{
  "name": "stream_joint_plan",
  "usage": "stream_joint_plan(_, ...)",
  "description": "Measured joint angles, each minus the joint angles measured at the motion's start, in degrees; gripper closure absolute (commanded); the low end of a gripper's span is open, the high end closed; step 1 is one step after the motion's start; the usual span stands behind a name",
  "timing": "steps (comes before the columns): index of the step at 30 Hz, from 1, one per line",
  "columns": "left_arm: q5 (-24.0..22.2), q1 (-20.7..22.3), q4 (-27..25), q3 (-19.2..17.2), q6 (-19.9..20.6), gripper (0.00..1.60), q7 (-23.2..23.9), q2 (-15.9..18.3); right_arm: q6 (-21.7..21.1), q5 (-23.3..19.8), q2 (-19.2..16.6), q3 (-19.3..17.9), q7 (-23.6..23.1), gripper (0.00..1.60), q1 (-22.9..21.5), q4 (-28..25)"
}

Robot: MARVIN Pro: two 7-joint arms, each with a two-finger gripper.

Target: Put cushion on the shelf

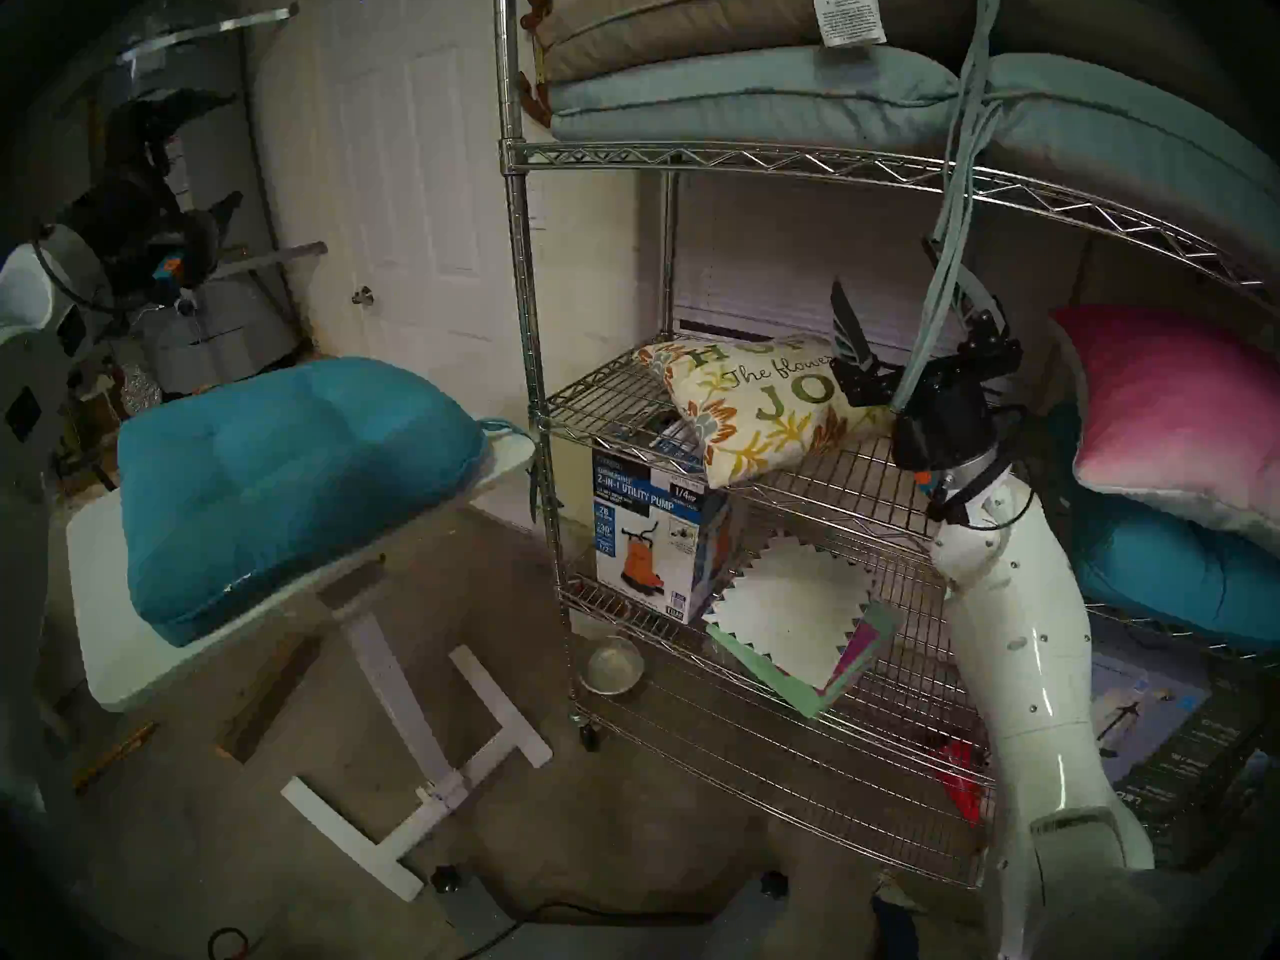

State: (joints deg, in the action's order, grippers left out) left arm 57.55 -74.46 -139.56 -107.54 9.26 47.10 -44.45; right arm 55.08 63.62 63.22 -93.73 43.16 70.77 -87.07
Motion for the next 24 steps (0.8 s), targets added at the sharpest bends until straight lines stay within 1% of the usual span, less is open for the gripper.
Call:
stream_joint_plan(7,0.0,0.0,0.0,0.0,0.0,0.0,0.0,0.0,0.0,-0.3,-1.1,0.0,-0.7,0.0,4.3,-5.8)
stream_joint_plan(10,0.0,0.0,0.0,0.0,0.0,0.0,0.0,0.0,0.0,-0.4,-1.5,0.0,-1.2,0.0,5.5,-7.4)
stream_joint_plan(12,0.0,0.1,0.0,0.0,0.0,0.0,0.0,0.0,0.0,-0.5,-2.2,-0.1,-2.3,0.0,7.5,-10.0)
stream_joint_plan(16,0.0,0.1,0.0,0.1,0.0,0.0,0.0,0.0,0.0,-0.5,-3.0,-0.2,-3.2,0.0,9.3,-12.3)
stream_joint_plan(18,0.0,0.1,0.0,0.1,0.0,0.0,0.0,0.0,0.0,-0.7,-3.7,-0.4,-4.4,0.0,11.3,-14.6)
stream_joint_plan(24,0.0,0.1,0.0,0.1,0.0,0.0,0.0,0.0,0.0,-1.1,-5.3,-1.1,-7.0,0.0,14.7,-18.8)
